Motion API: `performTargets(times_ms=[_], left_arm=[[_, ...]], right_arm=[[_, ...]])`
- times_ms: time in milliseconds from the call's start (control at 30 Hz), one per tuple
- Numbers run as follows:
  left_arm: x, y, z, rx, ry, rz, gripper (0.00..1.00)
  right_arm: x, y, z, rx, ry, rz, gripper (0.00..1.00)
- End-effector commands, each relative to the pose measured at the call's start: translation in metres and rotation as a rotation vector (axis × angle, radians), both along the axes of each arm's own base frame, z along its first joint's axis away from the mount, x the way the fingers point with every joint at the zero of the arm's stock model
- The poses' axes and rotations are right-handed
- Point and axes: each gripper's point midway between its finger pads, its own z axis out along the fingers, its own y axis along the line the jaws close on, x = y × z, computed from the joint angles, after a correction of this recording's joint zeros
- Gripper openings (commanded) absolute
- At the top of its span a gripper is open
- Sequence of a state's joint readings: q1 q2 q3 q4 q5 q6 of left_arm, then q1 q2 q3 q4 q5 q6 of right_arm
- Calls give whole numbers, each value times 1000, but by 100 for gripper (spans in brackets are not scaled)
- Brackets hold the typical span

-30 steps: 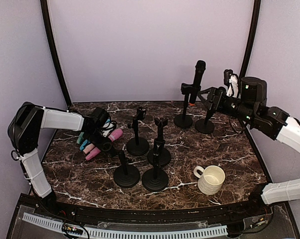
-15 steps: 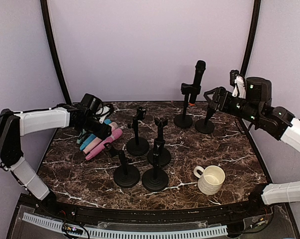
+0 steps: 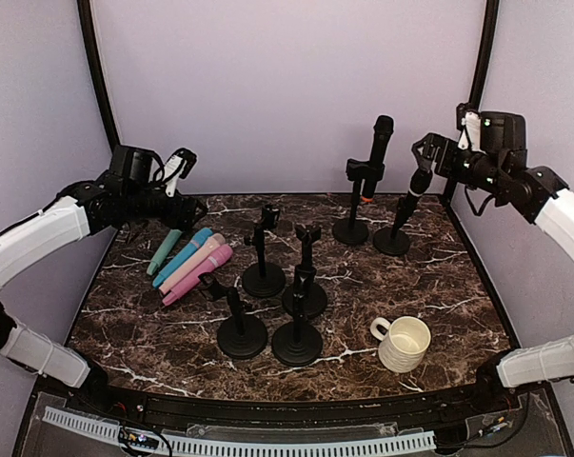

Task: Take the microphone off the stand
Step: Move the microphone stand with the microphone to the center of the board.

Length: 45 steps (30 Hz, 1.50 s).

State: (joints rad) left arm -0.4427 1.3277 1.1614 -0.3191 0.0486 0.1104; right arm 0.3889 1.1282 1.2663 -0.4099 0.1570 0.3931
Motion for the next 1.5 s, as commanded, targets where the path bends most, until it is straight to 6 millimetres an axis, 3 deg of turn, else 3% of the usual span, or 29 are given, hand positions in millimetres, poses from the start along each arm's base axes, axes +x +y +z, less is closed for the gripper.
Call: performTargets(times_ms=[0,133,333,600,900,1033,1267,1467], left_arm=[[-8,-3,27,-61,-90,-56,76],[-12,-1,26,-44,-120,-77,76],[-22,-9,24,-45,-132,-153,76],[-26,-10,16,-44,-116,-164,76],[-26,-10,15,-54,-107,-161,76],[-26,-10,18,-60,-114,-156,76],[-22,-14,30,-73,-132,-167,68],[-16,-21,42,-102,-151,-184,67]], right_arm=[[27,17,33,-59,-59,77,99],[60,36,44,-85,-56,131,99],[108,58,40,-110,-46,160,98],[158,55,20,-181,-21,71,98],[190,56,-4,-199,6,49,91],[195,59,-4,-195,-8,62,76],[191,68,1,-173,-23,115,36],[179,78,11,-93,-40,151,21]])
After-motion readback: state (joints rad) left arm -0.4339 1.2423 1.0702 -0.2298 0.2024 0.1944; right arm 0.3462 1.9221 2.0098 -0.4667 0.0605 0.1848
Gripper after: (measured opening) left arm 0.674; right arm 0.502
